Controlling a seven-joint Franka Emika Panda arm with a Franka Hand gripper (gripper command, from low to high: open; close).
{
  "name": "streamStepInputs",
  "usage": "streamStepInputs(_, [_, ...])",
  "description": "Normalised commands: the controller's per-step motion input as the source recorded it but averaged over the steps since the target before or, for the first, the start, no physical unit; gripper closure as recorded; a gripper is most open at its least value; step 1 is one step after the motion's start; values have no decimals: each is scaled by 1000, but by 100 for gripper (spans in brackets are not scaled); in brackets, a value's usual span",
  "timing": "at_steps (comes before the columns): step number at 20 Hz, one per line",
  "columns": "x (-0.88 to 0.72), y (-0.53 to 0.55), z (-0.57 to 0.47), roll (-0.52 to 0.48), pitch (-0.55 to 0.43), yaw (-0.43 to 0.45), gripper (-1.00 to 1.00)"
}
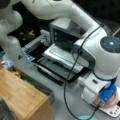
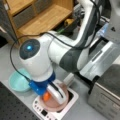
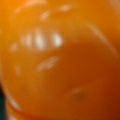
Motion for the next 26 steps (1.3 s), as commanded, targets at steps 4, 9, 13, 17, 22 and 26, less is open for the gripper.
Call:
streamStepInputs(4, [-369,165,-191,-241,-260,3,100])
streamStepInputs(9, [-354,149,-165,-251,-256,1,100])
streamStepInputs(13, [-327,123,-130,-267,-240,-7,100])
streamStepInputs(17, [-294,125,-116,-262,-234,-18,-100])
streamStepInputs(22, [-287,121,-104,-245,-236,-22,-100])
streamStepInputs(26, [-305,80,-91,-238,-227,-15,-100])
